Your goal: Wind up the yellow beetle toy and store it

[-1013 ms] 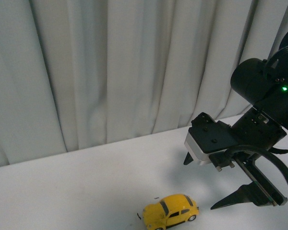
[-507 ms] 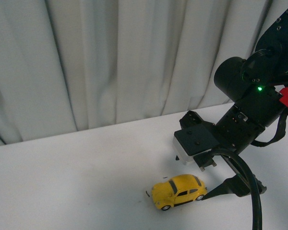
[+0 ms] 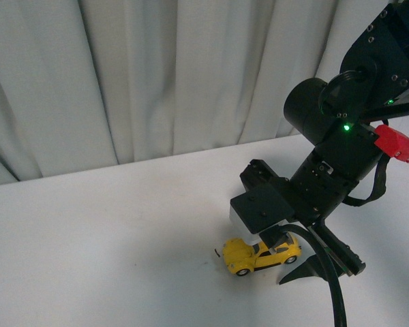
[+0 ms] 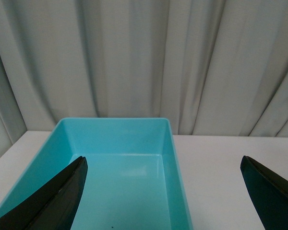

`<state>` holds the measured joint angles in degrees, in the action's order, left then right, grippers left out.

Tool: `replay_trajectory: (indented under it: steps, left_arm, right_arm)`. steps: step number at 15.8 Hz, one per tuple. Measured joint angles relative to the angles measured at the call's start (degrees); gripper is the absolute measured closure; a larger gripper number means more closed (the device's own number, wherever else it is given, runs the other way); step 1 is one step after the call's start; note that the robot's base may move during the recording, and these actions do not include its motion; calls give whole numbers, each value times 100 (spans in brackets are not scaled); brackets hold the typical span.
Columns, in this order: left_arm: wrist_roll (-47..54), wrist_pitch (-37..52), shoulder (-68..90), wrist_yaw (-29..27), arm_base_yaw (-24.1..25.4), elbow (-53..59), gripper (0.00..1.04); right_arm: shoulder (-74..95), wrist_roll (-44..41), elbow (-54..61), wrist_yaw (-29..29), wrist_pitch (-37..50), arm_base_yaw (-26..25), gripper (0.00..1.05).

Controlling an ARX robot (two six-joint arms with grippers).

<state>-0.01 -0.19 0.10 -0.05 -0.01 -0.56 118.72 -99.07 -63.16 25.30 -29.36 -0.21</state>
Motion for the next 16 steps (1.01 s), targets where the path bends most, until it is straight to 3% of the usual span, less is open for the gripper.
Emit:
replay_trajectory:
  steps: [2, 9, 16]
  left_arm:
    - [0, 0, 0, 2, 0, 0, 7]
    - [0, 0, 0, 2, 0, 0, 7]
    - [0, 0, 0, 0, 0, 0, 7]
  right_arm:
    - [46, -2, -22, -44, -4, 28, 8]
    - [50, -4, -221, -44, -107, 66, 61]
    - [48, -2, -149, -46, 55, 48, 65]
